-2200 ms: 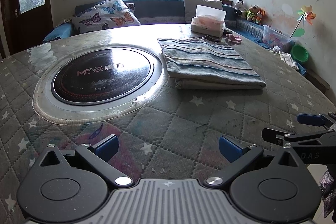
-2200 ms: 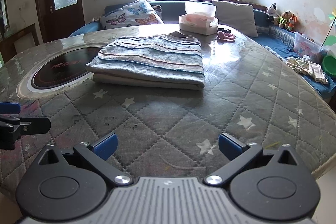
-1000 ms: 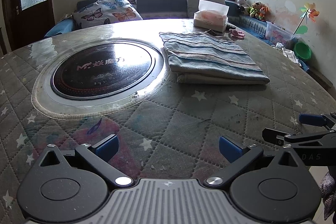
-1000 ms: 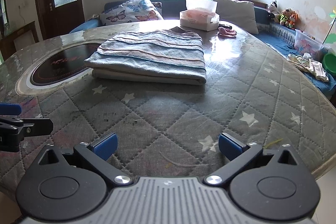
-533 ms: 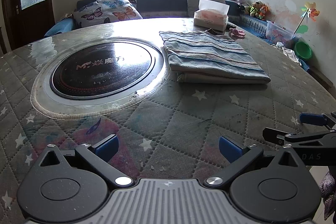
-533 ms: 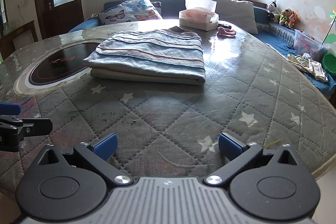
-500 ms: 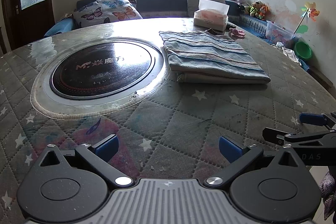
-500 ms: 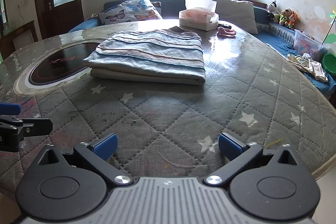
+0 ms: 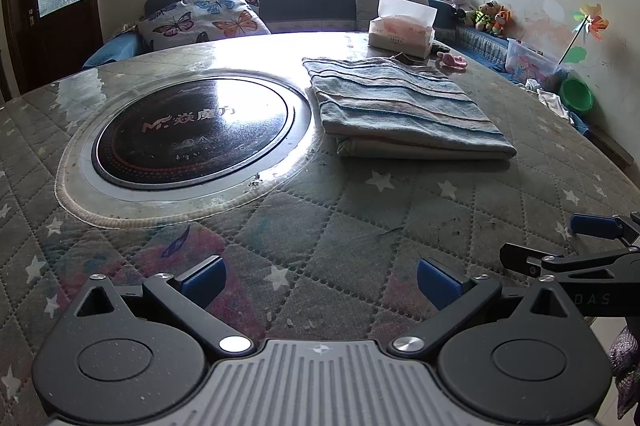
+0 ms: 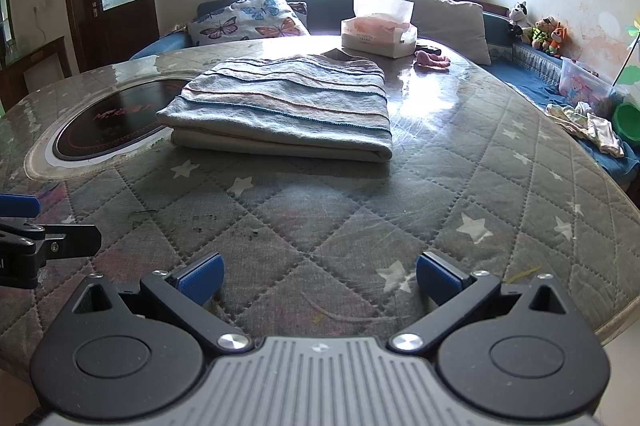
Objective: Fold clothes
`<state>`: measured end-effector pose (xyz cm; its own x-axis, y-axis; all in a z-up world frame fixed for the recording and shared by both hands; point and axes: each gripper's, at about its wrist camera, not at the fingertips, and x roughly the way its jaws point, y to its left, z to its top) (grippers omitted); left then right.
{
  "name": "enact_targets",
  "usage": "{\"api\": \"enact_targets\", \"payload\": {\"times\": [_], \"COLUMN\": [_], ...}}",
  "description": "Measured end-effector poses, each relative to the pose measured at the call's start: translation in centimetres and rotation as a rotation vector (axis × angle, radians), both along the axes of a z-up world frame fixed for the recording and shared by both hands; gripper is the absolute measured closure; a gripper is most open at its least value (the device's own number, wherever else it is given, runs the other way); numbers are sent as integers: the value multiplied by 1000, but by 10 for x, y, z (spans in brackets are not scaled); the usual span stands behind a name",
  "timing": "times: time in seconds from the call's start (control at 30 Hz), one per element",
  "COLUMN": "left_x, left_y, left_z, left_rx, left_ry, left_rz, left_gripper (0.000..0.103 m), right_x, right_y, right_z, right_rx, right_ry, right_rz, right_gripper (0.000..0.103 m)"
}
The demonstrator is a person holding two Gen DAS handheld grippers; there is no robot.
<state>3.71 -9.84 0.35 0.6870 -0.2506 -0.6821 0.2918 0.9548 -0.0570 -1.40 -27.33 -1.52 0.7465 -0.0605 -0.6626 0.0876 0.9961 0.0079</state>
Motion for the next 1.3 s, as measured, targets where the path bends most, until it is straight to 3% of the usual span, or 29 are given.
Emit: {"api": "enact_targets", "payload": {"times": [1.3], "left_x": [26], "left_y": [-11], "left_z": [6], "left_rx": [24], "left_ry": [-2], "left_rz": [-42], "left_gripper": [0], "right_x": [21], "right_y": [-6], "right_z": [4], "right_rx": [-8], "right_ry": [5], "right_rz": [-15], "right_gripper": [0]}}
